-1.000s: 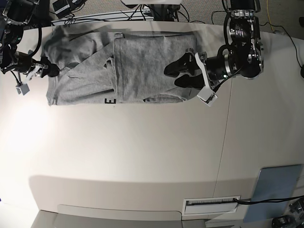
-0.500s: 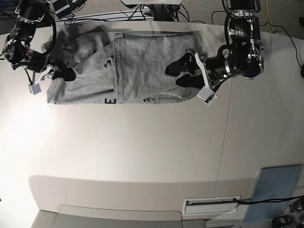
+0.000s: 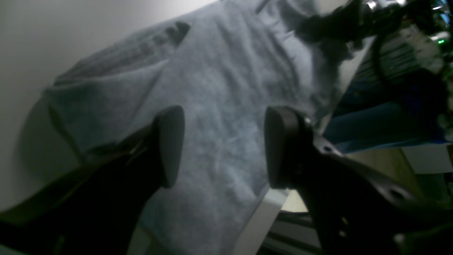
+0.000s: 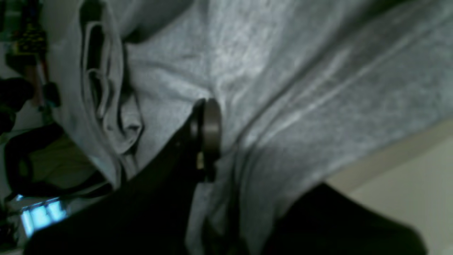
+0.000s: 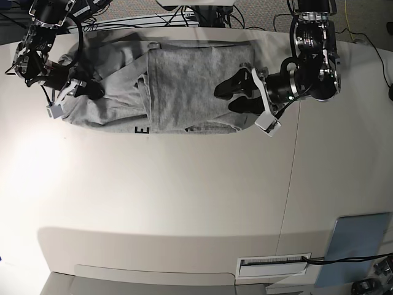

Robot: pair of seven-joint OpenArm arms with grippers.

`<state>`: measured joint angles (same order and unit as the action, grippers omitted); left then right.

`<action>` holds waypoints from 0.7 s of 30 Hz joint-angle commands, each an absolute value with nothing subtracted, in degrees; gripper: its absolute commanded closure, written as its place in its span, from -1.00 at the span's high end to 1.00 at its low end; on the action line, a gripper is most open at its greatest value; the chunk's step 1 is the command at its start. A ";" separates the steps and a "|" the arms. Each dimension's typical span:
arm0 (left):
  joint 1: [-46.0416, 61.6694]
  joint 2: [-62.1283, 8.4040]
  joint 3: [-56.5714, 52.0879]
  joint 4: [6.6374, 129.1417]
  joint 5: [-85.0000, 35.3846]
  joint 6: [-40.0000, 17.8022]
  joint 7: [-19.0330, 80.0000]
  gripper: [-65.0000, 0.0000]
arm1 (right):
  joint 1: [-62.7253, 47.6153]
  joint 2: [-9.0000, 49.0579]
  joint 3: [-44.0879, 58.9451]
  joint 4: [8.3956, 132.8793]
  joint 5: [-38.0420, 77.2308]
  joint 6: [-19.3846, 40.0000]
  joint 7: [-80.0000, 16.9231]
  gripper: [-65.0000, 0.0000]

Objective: Fold the T-shirt properly
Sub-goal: 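Lift the strip end with the right gripper and fold it onto the stack, then grasp the folded bundle with both grippers and flip it over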

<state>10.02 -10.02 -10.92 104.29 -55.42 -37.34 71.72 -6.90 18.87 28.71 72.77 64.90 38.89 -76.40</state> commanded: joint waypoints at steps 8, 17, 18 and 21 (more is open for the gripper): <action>10.98 -10.33 -11.03 104.97 -50.65 -37.50 67.26 0.11 | -6.48 31.05 29.32 74.54 60.36 38.57 -69.95 -1.00; 12.82 -10.13 -11.00 99.72 -42.19 -35.90 56.66 0.11 | -6.87 23.07 32.84 98.50 60.27 34.85 -78.32 -1.00; 12.84 -9.85 -10.83 98.96 -42.17 -36.01 56.25 0.11 | -6.96 20.78 32.38 101.89 58.96 34.85 -77.97 -1.00; 12.86 -8.86 -8.82 97.21 -41.89 -36.03 56.03 0.11 | -7.73 15.20 28.60 110.37 53.67 32.05 -74.39 -1.00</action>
<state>13.43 -9.02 -8.88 96.33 -40.53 -35.64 57.04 -8.21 14.06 28.12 109.58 51.94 31.46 -75.61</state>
